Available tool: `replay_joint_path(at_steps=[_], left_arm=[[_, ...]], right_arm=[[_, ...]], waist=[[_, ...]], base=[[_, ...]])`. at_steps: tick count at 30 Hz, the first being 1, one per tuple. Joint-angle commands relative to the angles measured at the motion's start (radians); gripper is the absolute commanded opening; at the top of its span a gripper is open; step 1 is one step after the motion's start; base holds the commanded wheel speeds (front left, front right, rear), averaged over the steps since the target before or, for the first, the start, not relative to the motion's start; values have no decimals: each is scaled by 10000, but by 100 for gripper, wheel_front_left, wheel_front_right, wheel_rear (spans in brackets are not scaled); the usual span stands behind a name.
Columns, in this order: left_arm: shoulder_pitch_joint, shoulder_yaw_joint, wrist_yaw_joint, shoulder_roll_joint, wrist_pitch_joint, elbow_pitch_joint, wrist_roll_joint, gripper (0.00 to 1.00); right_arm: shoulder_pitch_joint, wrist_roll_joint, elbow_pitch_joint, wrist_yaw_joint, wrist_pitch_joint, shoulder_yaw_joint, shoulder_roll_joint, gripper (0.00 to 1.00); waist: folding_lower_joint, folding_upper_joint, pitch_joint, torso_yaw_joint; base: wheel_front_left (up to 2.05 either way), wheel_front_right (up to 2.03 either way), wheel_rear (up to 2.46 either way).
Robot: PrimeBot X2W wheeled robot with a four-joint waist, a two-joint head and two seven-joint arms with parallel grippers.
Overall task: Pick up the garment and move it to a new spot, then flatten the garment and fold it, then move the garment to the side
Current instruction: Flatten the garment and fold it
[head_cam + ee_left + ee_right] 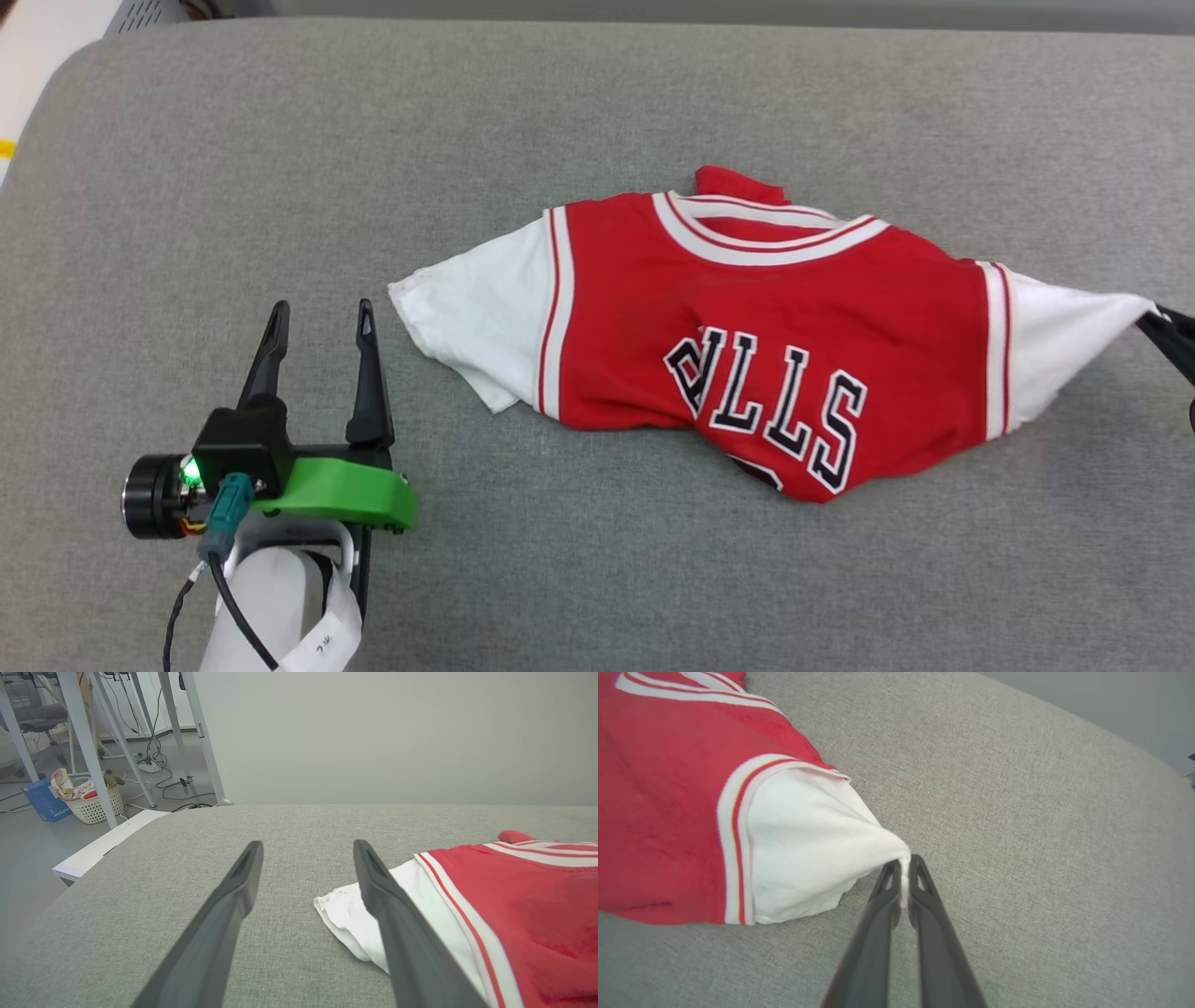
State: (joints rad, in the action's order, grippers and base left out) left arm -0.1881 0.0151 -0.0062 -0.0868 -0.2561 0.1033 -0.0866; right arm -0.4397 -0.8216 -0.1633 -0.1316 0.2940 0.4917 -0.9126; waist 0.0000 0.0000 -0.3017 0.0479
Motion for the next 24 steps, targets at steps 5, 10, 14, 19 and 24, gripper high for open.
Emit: replay_joint_path(at_steps=[5,10,14,19,24], left_arm=[[-366,16,-86,124,-57,108,147,100],[-463,24,-142,170,-57,255,186,100],[-414,-100,-169,162,-57,400,206,100],[-359,-313,-257,55,-57,430,201,100],[-495,-603,-436,-181,-57,372,120,100]], right_arm=[[-605,165,-1706,9,472,402,557,0],[-758,-81,-3005,9,521,967,1288,0],[-799,-375,-3377,9,-416,992,1654,45],[-568,-384,-3461,9,-2291,728,1649,100],[6,-75,-3171,9,-3699,208,1432,100]], waist=[[0,0,-421,250],[0,0,-410,325],[0,0,-148,237],[0,0,331,29],[0,0,771,-228]], base=[[0,0,0],[0,0,0],[0,0,0],[0,0,0],[0,0,0]])
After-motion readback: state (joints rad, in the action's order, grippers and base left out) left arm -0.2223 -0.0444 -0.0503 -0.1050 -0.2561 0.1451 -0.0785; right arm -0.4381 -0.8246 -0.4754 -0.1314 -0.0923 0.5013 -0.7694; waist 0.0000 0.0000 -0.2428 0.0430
